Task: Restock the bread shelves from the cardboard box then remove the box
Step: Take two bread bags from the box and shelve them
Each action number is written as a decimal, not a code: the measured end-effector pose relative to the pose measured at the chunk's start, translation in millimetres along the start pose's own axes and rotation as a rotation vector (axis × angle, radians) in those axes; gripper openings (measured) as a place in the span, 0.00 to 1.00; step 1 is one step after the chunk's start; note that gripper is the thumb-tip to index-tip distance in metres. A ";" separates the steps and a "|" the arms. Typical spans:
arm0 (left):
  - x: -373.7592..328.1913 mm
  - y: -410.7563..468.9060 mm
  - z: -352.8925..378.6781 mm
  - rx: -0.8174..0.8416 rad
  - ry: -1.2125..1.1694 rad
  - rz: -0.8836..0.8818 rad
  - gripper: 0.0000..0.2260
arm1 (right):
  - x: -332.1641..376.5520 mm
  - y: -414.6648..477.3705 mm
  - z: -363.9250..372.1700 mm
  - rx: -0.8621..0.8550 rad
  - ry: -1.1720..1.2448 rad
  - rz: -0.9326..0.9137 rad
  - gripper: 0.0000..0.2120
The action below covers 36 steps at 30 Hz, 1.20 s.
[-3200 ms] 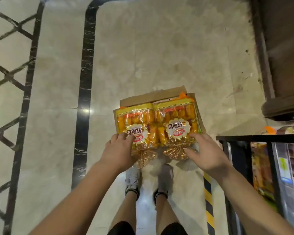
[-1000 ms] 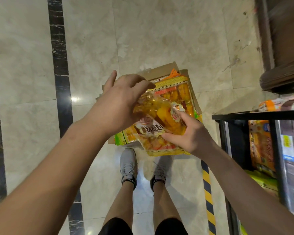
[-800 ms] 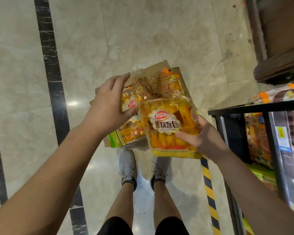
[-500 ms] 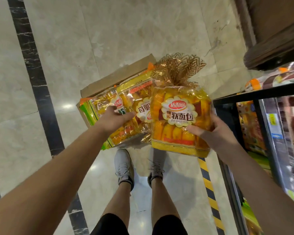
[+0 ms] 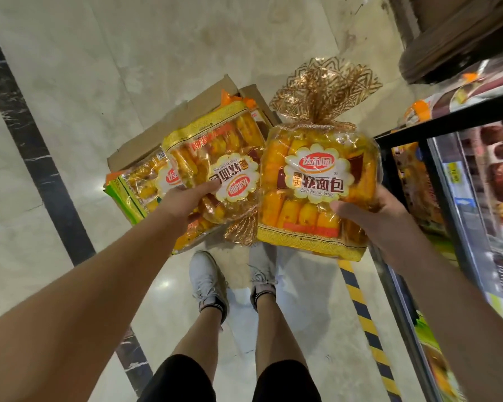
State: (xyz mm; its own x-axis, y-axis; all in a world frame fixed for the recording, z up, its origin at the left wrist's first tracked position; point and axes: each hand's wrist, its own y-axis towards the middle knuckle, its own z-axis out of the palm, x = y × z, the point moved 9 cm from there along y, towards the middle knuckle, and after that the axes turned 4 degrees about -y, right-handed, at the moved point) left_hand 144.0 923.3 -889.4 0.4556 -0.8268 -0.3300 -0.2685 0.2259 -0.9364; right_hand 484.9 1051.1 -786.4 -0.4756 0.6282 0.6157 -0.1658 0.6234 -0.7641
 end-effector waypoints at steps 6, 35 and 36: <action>-41.0 -49.5 -40.2 -0.055 0.091 0.206 0.31 | 17.3 -16.1 -12.4 0.034 0.083 -0.012 0.35; -201.5 -409.1 -100.8 0.385 0.264 0.790 0.37 | 115.8 -403.0 -26.1 -0.320 0.552 -0.300 0.24; -206.9 -415.5 -99.5 0.398 0.290 0.820 0.37 | 106.7 -417.1 -22.4 -0.374 0.588 -0.296 0.23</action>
State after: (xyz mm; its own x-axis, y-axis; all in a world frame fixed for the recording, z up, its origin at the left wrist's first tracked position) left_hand 76.8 949.2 -420.2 0.0111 -0.4165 -0.9091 -0.0782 0.9060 -0.4160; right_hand 522.7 868.5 -397.6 0.0996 0.4891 0.8665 0.1392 0.8554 -0.4988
